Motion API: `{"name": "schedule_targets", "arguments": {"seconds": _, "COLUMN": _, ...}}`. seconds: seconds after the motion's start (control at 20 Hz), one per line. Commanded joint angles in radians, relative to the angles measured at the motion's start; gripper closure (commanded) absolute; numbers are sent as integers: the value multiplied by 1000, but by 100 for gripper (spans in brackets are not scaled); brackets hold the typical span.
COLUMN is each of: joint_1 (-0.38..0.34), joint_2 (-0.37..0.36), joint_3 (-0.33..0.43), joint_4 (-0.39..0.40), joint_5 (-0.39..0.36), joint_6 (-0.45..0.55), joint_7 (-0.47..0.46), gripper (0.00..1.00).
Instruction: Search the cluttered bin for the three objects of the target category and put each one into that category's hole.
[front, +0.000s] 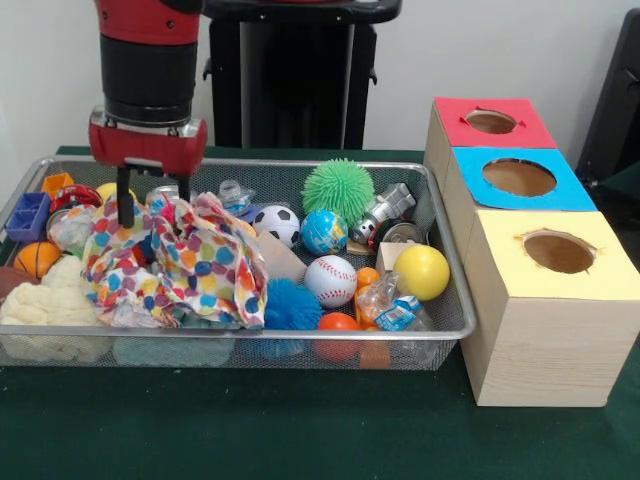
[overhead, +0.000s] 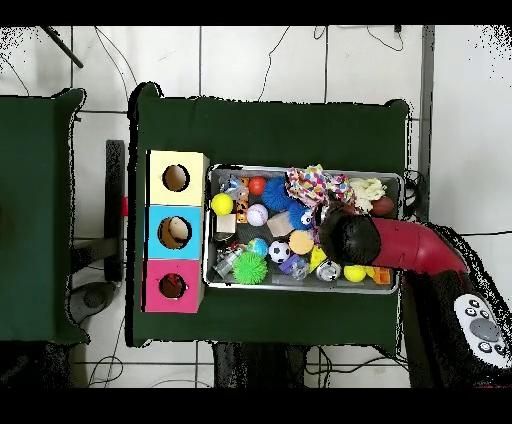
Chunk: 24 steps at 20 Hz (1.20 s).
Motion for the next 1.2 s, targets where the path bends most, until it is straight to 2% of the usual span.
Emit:
{"name": "schedule_targets", "arguments": {"seconds": 0.05, "joint_1": 46, "joint_2": -32, "joint_3": -72, "joint_4": 199, "joint_5": -45, "joint_6": -25, "joint_7": 124, "gripper": 0}}
{"name": "schedule_targets", "arguments": {"seconds": 0.35, "joint_1": 111, "joint_2": -15, "joint_3": -116, "joint_4": 259, "joint_5": 0, "joint_6": -35, "joint_7": 189, "gripper": 0}}
{"name": "schedule_targets", "arguments": {"seconds": 0.6, "joint_1": 149, "joint_2": 34, "joint_3": -132, "joint_4": 256, "joint_5": 22, "joint_6": -84, "joint_7": 210, "gripper": 0}}
{"name": "schedule_targets", "arguments": {"seconds": 0.8, "joint_1": 159, "joint_2": 68, "joint_3": -140, "joint_4": 242, "joint_5": 31, "joint_6": -107, "joint_7": 206, "gripper": 0}}
{"name": "schedule_targets", "arguments": {"seconds": 1.2, "joint_1": 166, "joint_2": 71, "joint_3": -158, "joint_4": 251, "joint_5": 40, "joint_6": -116, "joint_7": 194, "gripper": 0}}
